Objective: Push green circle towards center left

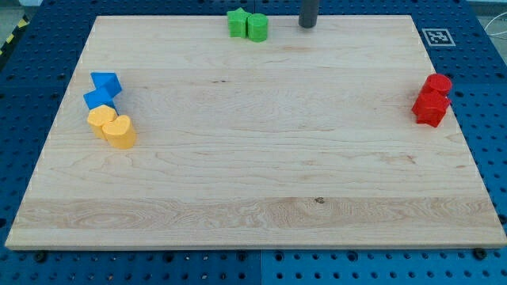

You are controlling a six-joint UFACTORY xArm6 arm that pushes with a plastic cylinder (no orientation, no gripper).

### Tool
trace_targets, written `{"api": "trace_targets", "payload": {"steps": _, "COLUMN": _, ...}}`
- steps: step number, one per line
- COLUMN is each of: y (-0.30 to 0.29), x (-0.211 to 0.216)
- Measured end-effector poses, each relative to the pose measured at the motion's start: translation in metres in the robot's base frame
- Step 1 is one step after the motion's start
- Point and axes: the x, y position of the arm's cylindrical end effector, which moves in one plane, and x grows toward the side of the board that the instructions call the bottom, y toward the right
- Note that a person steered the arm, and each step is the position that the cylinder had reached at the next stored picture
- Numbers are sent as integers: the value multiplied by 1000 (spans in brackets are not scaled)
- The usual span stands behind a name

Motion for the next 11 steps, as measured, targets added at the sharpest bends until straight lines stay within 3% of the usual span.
{"api": "trace_targets", "payload": {"steps": 2, "y": -65, "x": -2}}
{"api": "trace_targets", "payload": {"steps": 4, "y": -65, "x": 7}}
{"api": "trace_targets", "payload": {"steps": 11, "y": -154, "x": 141}}
